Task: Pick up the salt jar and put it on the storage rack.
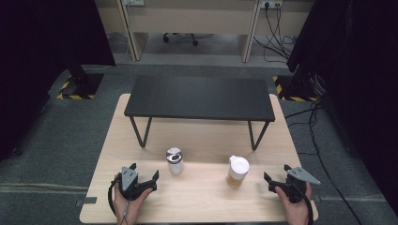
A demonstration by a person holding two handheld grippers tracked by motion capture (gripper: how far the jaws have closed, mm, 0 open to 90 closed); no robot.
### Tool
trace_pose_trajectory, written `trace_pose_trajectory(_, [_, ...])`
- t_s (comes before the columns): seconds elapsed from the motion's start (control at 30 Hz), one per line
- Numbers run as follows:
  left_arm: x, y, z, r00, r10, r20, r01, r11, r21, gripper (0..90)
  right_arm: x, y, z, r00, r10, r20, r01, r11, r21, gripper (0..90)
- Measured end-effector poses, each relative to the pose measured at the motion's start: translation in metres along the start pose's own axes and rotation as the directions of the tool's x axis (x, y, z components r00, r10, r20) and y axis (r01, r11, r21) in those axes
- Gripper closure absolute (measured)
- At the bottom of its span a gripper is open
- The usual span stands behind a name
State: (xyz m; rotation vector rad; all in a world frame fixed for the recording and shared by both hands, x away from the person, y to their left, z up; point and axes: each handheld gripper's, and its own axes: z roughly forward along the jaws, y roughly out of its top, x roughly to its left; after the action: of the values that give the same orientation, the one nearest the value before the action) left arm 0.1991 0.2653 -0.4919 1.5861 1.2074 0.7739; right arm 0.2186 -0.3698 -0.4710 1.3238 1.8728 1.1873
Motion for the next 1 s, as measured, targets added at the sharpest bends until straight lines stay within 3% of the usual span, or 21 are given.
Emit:
trace_pose_trajectory(0.4, [0.001, -0.001, -0.001, 1.0000, -0.002, 0.005, 0.002, 1.0000, -0.002, 3.6, 0.002, 0.001, 0.001, 0.9999, -0.011, -0.002, 0.011, 1.000, 0.001, 5.4])
trace_pose_trajectory(0.5, [0.006, -0.001, -0.001, 0.9991, -0.025, 0.035, 0.025, 0.9997, -0.005, 3.1, 0.002, 0.001, 0.001, 0.9999, -0.012, -0.003, 0.012, 1.000, 0.001, 5.4])
trace_pose_trajectory(0.63, [0.008, 0.003, 0.000, 0.9979, 0.003, 0.065, -0.004, 1.0000, 0.008, 2.2, 0.002, 0.001, 0.001, 0.9999, -0.012, -0.002, 0.012, 1.000, 0.003, 5.4])
trace_pose_trajectory(0.73, [0.007, 0.007, -0.002, 0.9963, 0.047, 0.072, -0.048, 0.9988, 0.012, 1.5, 0.002, 0.000, 0.001, 0.9999, -0.011, -0.002, 0.011, 1.000, 0.000, 5.4])
trace_pose_trajectory(0.83, [0.010, 0.009, -0.001, 0.9919, 0.071, 0.106, -0.074, 0.9969, 0.025, 0.6, 0.001, 0.001, 0.001, 0.9999, -0.009, -0.004, 0.009, 1.000, 0.000, 5.3])
trace_pose_trajectory(1.0, [0.016, 0.002, -0.001, 0.9842, 0.088, 0.154, -0.087, 0.9962, -0.010, 0.0, 0.002, 0.000, 0.001, 0.9999, -0.013, -0.003, 0.013, 1.000, 0.000, 5.3])
